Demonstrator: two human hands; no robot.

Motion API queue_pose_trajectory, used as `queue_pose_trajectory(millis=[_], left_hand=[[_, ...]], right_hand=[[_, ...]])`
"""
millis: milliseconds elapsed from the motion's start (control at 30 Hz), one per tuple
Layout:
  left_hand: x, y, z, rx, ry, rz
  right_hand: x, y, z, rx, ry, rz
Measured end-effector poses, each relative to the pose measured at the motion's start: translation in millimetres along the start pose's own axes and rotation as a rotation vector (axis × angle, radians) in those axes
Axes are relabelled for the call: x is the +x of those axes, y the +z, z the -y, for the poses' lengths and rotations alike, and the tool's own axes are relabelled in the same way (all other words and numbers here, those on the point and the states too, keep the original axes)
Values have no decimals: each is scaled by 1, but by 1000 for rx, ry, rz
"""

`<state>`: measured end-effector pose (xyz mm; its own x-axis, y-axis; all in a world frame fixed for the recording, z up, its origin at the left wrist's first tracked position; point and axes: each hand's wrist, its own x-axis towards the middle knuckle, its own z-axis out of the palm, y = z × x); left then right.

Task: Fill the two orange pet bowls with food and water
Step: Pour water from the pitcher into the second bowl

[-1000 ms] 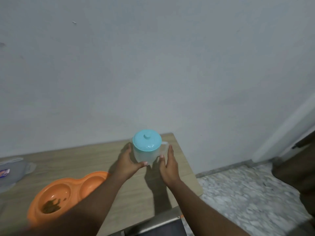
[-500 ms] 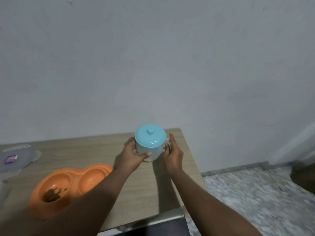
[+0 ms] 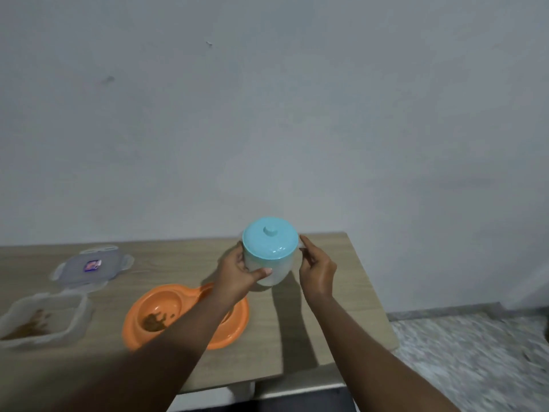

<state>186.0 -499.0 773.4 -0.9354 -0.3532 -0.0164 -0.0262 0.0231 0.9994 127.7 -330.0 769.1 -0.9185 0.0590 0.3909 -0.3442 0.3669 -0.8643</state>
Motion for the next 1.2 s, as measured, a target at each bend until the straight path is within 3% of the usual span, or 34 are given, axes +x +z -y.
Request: queue_pose_trajectory(millis=[333,433,533,700,1200], left_hand=[[-36,-91,1,61,32,1],[-44,-113,15,257,36,39],[-50,-137,32,573,-89,92],[-49,-159,58,905,-96,316],[-45,-161,74,1050,-43,384]], right_hand=[[-35,48,53,-59,-79,88],[-38,50,58,-104,-76,89],[-40,49,58,-162,-63,87],[-39,39,60,-239,-121,89],[-28,43,58,-529,-410,265]])
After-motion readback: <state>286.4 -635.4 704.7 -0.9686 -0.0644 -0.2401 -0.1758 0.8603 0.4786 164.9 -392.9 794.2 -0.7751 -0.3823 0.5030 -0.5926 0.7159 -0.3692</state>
